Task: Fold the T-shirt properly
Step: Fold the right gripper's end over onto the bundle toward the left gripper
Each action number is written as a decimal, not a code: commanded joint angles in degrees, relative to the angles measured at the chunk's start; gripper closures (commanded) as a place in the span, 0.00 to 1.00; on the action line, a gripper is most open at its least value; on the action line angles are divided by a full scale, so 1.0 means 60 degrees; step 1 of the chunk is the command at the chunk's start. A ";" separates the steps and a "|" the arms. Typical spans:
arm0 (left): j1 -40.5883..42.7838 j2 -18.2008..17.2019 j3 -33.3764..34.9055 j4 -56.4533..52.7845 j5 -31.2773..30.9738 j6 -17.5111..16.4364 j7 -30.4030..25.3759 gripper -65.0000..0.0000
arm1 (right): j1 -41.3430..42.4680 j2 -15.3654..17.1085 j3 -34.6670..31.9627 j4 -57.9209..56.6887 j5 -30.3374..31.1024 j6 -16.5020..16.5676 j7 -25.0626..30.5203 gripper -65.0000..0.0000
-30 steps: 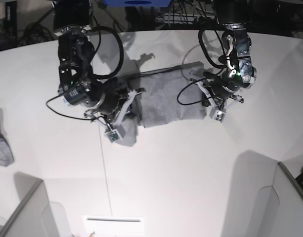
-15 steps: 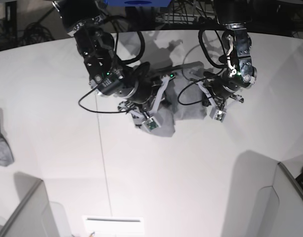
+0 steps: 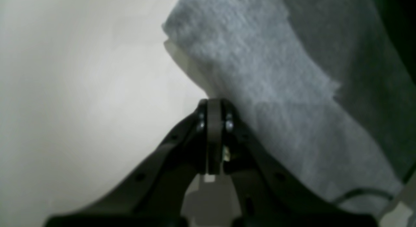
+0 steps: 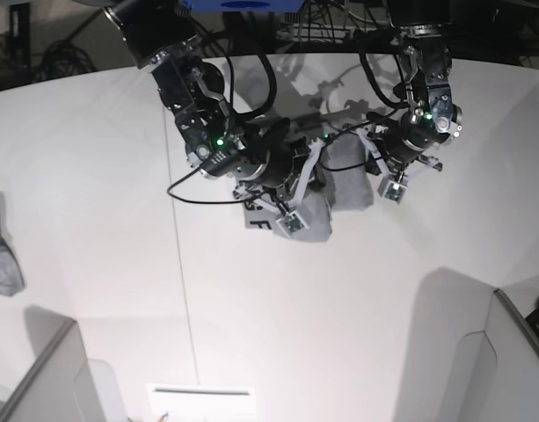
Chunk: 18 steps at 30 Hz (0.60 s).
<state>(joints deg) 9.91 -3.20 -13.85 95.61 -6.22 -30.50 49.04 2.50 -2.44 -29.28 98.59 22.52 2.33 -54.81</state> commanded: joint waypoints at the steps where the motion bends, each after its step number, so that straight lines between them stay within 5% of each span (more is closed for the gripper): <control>1: -0.0033 -0.0016 -0.0015 0.0174 -0.0041 -0.0067 -0.0063 1.00 | 0.0147 -0.0114 -0.0007 0.0118 0.0092 0.0015 -0.0045 1.00; 13: 0.0040 -0.0016 -0.0029 0.0233 -0.0055 -0.0067 -0.0063 1.00 | 0.0220 -0.0319 0.0008 -0.0292 0.0078 0.0015 -0.0221 1.00; 18: 0.0421 0.0057 -0.1700 0.0702 -0.0099 -0.0140 -0.0063 1.00 | 0.0294 -0.0334 0.0022 -0.0512 0.0107 0.0015 -0.0148 1.00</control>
<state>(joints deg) 12.71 -2.42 -24.23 98.65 -6.28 -31.38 49.32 3.27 -3.77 -29.15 94.48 22.31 2.33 -56.75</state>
